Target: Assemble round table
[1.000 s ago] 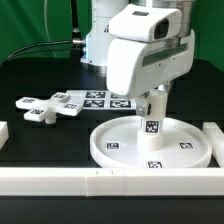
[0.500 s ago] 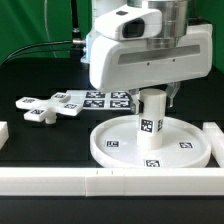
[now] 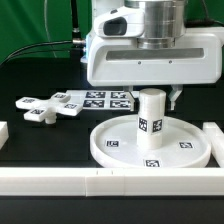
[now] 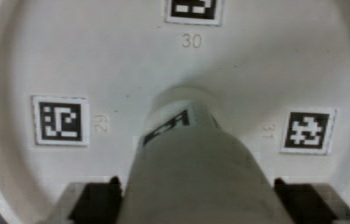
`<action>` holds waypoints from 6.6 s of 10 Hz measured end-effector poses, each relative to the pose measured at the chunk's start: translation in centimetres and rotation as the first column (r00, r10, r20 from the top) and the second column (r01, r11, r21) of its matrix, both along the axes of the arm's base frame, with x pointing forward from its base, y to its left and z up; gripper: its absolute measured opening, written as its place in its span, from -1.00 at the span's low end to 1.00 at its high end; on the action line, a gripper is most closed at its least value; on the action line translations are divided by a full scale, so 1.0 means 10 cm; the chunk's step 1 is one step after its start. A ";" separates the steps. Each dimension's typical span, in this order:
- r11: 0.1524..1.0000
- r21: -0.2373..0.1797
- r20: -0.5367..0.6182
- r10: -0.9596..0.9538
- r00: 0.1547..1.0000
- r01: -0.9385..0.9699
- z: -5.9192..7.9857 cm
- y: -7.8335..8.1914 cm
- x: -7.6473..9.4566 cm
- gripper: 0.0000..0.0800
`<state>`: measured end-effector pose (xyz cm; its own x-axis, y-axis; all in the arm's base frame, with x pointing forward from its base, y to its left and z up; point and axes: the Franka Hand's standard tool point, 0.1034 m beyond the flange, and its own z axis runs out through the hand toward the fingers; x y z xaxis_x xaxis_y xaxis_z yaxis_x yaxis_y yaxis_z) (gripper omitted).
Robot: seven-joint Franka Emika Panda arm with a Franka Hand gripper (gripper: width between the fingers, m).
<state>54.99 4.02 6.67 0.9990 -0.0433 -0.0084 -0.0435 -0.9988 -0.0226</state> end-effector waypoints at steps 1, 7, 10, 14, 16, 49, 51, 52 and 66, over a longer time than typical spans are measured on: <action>0.999 0.001 -0.001 -0.034 0.999 0.034 0.00 0.00 0.00 0.02; 0.846 0.050 -0.028 -0.530 0.848 0.531 0.00 -0.01 -0.03 0.02; 0.769 0.053 -0.033 -0.636 0.771 0.637 0.00 0.00 -0.01 0.02; 0.684 0.054 -0.049 -0.725 0.687 0.727 -0.01 0.01 -0.01 0.27; 0.756 0.054 -0.030 -0.652 0.758 0.652 0.05 0.07 0.01 0.51; 0.900 -0.003 0.040 0.435 0.900 -0.435 0.04 -1.63 -0.69 0.62; 0.898 -0.004 0.039 0.440 0.897 -0.440 -0.01 -1.82 -0.86 0.62; 0.900 -0.002 0.037 0.436 0.899 -0.436 -0.01 -1.82 -0.87 0.62; 0.902 0.008 0.000 0.432 0.902 -0.432 -0.33 -1.84 -1.13 0.62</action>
Offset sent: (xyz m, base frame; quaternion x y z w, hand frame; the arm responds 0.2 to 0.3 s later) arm -0.0122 -0.0044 -0.0059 0.0446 -0.0376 0.2718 0.9606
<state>43.64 -14.43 3.40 0.9196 0.3927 -0.0087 0.3923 -0.9193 -0.0306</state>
